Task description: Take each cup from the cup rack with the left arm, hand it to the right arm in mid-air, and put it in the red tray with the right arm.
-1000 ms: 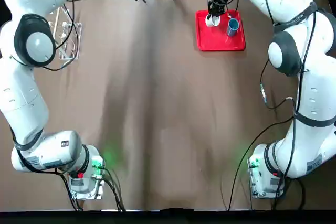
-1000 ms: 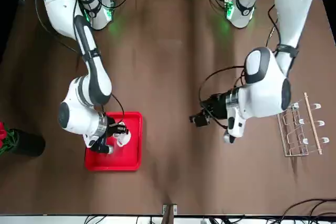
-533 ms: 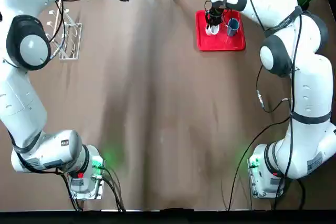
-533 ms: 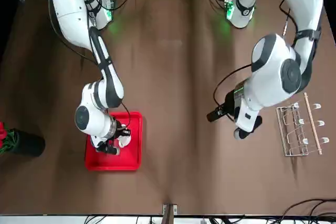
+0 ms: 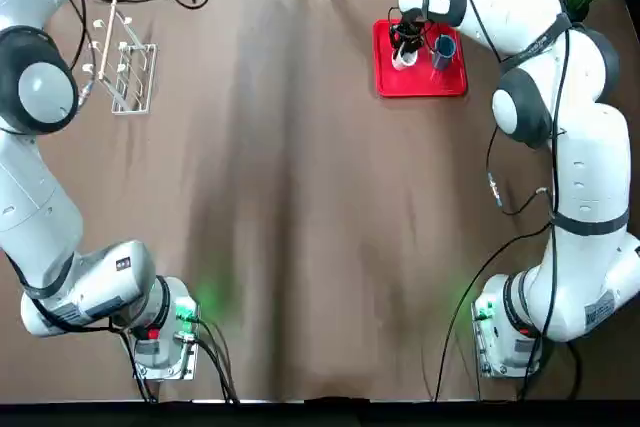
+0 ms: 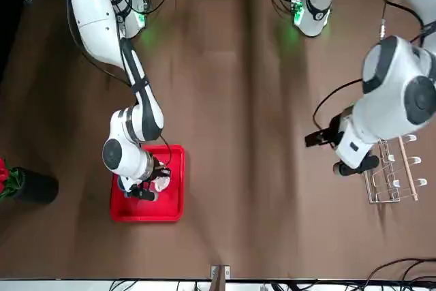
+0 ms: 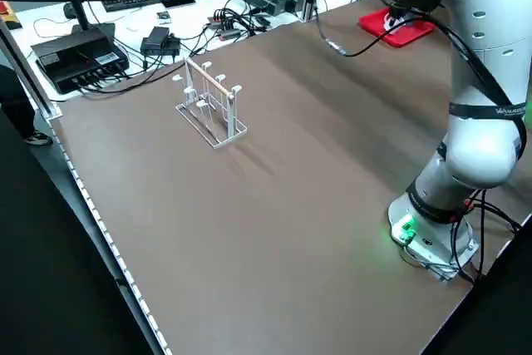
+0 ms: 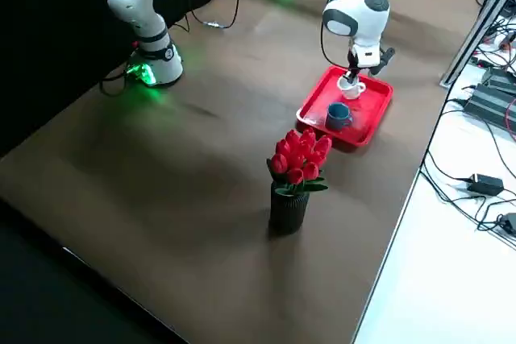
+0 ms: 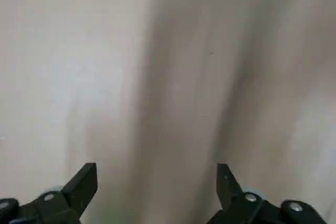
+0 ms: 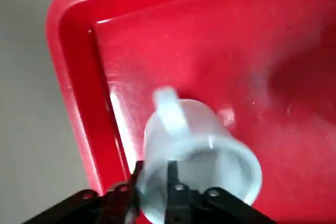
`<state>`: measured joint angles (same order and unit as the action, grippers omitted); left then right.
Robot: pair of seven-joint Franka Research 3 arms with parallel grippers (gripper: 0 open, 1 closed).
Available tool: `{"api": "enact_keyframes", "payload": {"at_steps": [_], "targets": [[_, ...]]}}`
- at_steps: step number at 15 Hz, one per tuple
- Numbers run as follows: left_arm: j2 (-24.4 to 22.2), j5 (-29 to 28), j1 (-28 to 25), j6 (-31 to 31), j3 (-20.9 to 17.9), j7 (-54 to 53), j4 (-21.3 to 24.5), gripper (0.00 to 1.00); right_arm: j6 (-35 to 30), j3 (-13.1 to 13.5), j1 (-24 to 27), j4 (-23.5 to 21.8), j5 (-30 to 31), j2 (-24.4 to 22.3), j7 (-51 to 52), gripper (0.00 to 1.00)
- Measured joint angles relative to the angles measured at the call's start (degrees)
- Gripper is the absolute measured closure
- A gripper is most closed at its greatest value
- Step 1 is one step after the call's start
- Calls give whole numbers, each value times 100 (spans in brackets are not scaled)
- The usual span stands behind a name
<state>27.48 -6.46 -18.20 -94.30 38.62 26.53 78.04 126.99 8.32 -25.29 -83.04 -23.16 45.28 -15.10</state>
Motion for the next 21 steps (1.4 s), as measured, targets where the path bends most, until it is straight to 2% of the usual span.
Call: {"api": "enact_keyframes", "payload": {"at_steps": [4, 8, 11, 13, 17, 19, 21], "targets": [[-75, -12, -438, 113, 6, -827, -12, 0, 56, 14, 16, 38, 0, 90, -9, 39], [-429, -14, -742, 173, 4, -1308, -18, 0, 56, 28, 20, 257, 0, 90, -255, 3], [-651, -15, -733, 181, -141, -1438, -17, 0, 55, 35, 21, 446, 0, 90, -561, 0], [-893, -15, -284, 185, -727, -1517, -16, 0, 53, 49, 32, 587, 0, 89, -851, 0], [-1438, 55, 1152, 230, -2377, -1754, 61, 0, 16, 80, 110, 858, 3, -10, -1137, 0], [-1635, 153, 1435, 230, -2710, -1790, 259, 0, -38, 161, 119, 894, 89, -36, -1137, 0], [-1851, 301, 1586, 207, -2911, -1825, 540, 0, -507, 272, 151, 955, 444, -172, -1093, 0]]}}
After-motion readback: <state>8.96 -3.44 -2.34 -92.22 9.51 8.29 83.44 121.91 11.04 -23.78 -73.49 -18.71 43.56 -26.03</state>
